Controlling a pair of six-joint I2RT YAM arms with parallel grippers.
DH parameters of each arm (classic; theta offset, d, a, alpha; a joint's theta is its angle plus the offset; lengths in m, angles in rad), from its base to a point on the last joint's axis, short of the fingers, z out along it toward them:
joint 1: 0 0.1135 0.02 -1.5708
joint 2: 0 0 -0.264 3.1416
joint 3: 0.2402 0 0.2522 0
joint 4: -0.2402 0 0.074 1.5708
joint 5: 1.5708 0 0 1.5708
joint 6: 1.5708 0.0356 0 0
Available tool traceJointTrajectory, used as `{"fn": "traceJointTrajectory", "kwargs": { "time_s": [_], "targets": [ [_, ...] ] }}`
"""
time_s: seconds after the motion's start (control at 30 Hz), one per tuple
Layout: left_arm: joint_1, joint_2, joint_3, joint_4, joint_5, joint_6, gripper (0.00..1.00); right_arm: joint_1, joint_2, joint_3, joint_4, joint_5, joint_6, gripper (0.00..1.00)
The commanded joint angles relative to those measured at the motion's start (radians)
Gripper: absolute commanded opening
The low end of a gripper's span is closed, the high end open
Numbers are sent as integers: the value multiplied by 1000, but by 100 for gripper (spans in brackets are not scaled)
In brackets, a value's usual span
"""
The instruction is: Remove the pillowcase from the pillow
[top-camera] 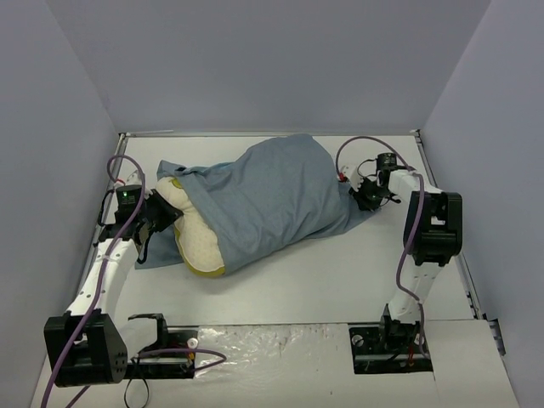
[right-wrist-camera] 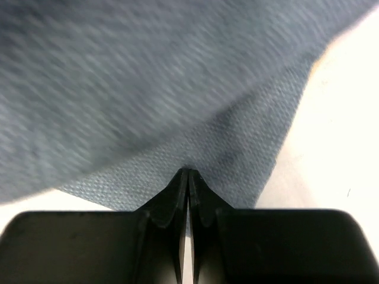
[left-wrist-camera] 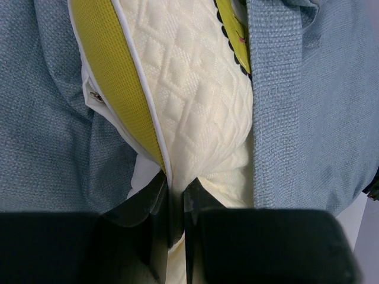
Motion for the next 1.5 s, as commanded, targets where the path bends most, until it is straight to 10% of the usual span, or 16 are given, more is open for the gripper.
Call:
{"fn": "traceJointTrajectory", "kwargs": {
  "time_s": [0.0, 0.4, 0.5, 0.9, 1.13, 1.47],
  "targets": [
    [9, -38, 22, 39, 12, 18, 2, -55, -49, 2, -8, -61, 80, 0],
    [10, -10, 67, 30, 53, 39, 2, -232, -324, -144, 59, -227, 157, 1],
    [10, -7, 70, 25, 73, 42, 2, -215, -277, -112, 50, -249, 212, 61],
    [2, -36, 56, 13, 76, 67, 2, -68, -31, 39, 82, 33, 434, 80],
    [-5, -47, 45, 22, 86, 72, 2, -53, 53, 82, 82, 115, 430, 72],
    [-2, -55, 55, 30, 87, 70, 2, -108, 56, 86, 21, -25, 434, 0]
  ]
}}
